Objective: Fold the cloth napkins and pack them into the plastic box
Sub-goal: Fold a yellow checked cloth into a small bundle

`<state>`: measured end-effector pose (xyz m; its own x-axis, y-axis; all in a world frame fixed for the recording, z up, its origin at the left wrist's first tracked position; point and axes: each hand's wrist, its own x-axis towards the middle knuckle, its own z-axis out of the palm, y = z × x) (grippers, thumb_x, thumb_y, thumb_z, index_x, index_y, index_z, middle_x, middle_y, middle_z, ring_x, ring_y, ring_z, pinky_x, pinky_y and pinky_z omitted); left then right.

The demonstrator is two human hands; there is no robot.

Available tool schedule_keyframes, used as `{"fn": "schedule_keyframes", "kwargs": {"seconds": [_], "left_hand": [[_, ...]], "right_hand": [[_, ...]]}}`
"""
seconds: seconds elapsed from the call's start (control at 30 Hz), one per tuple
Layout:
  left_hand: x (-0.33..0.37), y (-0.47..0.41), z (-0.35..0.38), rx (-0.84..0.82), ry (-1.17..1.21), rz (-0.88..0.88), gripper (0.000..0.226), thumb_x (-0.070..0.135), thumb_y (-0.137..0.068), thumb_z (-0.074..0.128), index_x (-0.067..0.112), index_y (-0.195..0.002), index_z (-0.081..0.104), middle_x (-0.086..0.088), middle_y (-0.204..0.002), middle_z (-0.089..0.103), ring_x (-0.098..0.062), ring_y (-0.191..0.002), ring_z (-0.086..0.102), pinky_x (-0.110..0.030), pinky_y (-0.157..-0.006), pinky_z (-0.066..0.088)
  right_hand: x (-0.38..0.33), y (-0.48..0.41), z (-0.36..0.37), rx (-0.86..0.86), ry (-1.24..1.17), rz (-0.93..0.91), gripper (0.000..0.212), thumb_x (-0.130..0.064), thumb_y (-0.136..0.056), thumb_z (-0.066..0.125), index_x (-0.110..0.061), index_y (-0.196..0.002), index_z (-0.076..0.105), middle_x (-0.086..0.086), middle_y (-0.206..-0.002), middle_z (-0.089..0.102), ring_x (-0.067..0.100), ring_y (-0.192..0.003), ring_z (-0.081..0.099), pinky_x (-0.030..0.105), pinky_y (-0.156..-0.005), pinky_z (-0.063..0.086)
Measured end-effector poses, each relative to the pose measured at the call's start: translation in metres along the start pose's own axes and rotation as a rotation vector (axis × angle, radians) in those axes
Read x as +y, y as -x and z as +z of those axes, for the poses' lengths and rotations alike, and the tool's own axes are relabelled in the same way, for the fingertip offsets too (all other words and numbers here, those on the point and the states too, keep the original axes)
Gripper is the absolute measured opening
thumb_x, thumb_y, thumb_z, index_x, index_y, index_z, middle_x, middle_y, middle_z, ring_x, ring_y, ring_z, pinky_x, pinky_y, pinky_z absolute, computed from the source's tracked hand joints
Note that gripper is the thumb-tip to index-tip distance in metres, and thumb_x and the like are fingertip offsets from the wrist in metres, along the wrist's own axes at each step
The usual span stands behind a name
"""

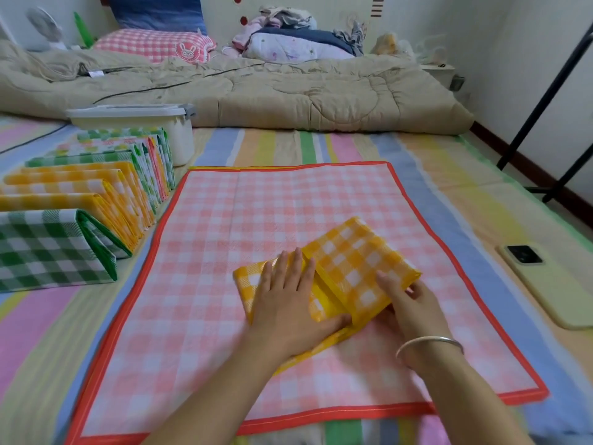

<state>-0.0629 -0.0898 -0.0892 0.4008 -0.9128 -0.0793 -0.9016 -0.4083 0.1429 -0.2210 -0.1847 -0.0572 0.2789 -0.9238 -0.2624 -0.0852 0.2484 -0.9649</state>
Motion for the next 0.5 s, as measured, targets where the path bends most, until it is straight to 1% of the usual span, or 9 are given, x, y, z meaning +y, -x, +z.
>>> {"fn": "schedule_keyframes", "kwargs": {"seconds": [0.03,0.07,0.17,0.23,0.27,0.33,0.4,0.47,0.5], "left_hand": [[0.001,0.000,0.000,0.007,0.003,-0.011,0.126,0.098,-0.055,-0.004,0.025,-0.157,-0.015,0.000,-0.160,-0.031,-0.022,-0.146,-0.033,-0.047,-0.121,-0.017],[0.002,0.000,0.000,0.008,0.001,-0.015,0.127,0.097,-0.054,-0.004,0.024,-0.157,-0.015,0.000,-0.160,-0.031,-0.022,-0.147,-0.033,-0.047,-0.121,-0.017],[0.001,0.000,0.001,0.000,0.004,0.010,0.127,0.098,-0.054,-0.008,0.024,-0.157,-0.016,0.000,-0.160,-0.032,-0.022,-0.147,-0.032,-0.047,-0.121,-0.015],[-0.003,0.000,0.000,-0.025,0.026,0.035,0.122,0.099,-0.059,-0.008,0.025,-0.157,-0.018,0.001,-0.159,-0.033,-0.020,-0.146,-0.034,-0.047,-0.121,-0.015],[-0.005,-0.001,-0.001,-0.043,0.051,0.045,0.115,0.094,-0.065,-0.006,0.025,-0.156,-0.018,0.001,-0.159,-0.034,-0.019,-0.145,-0.035,-0.046,-0.121,-0.016],[-0.008,-0.001,-0.004,-0.066,0.104,0.057,0.095,0.075,-0.077,-0.005,0.025,-0.157,-0.015,0.002,-0.160,-0.031,-0.016,-0.145,-0.034,-0.043,-0.121,-0.018],[-0.009,-0.001,-0.004,-0.048,0.117,0.047,0.083,0.058,-0.083,-0.005,0.024,-0.158,-0.012,0.002,-0.162,-0.027,-0.015,-0.146,-0.032,-0.041,-0.121,-0.019],[-0.005,-0.001,-0.002,-0.012,0.092,0.034,0.083,0.057,-0.084,-0.002,0.022,-0.159,-0.009,0.001,-0.163,-0.024,-0.017,-0.148,-0.029,-0.042,-0.121,-0.018],[-0.003,-0.001,-0.001,0.012,0.075,0.032,0.085,0.060,-0.083,0.001,0.021,-0.159,-0.008,0.000,-0.164,-0.021,-0.018,-0.149,-0.027,-0.043,-0.121,-0.017]], "right_hand": [[0.005,0.003,0.008,-0.053,-0.042,0.037,0.025,-0.022,-0.083,0.075,-0.015,-0.105,0.067,0.008,-0.101,0.074,0.025,-0.094,0.070,0.046,-0.086,0.056],[0.009,0.006,0.014,-0.080,-0.022,0.044,0.028,-0.019,-0.081,0.077,-0.015,-0.106,0.067,0.006,-0.102,0.074,0.024,-0.094,0.070,0.044,-0.084,0.056],[0.012,0.011,0.022,-0.005,0.150,-0.050,0.032,-0.004,-0.078,0.077,-0.014,-0.104,0.060,0.001,-0.094,0.068,0.015,-0.083,0.065,0.028,-0.068,0.050],[0.014,0.013,0.023,0.028,0.215,-0.084,0.037,0.001,-0.077,0.074,-0.016,-0.103,0.055,0.001,-0.092,0.065,0.015,-0.080,0.062,0.027,-0.065,0.047],[0.016,0.013,0.023,0.030,0.241,-0.096,0.038,0.002,-0.077,0.073,-0.017,-0.103,0.054,0.002,-0.092,0.064,0.017,-0.080,0.061,0.028,-0.066,0.046],[0.016,0.017,0.023,0.025,0.290,-0.144,0.037,0.003,-0.077,0.071,-0.017,-0.103,0.053,0.000,-0.090,0.064,0.018,-0.081,0.062,0.027,-0.066,0.046],[0.016,0.022,0.023,0.026,0.377,-0.227,0.035,0.001,-0.078,0.069,-0.017,-0.103,0.052,-0.003,-0.081,0.061,0.018,-0.074,0.060,0.020,-0.058,0.043],[0.014,0.027,0.024,0.028,0.503,-0.336,0.031,-0.003,-0.079,0.070,-0.014,-0.102,0.053,0.005,-0.070,0.060,0.023,-0.062,0.056,0.022,-0.052,0.038],[0.014,0.030,0.025,0.020,0.569,-0.390,0.031,-0.005,-0.079,0.070,-0.010,-0.106,0.056,0.006,-0.063,0.058,0.020,-0.055,0.052,0.022,-0.048,0.035]]}}
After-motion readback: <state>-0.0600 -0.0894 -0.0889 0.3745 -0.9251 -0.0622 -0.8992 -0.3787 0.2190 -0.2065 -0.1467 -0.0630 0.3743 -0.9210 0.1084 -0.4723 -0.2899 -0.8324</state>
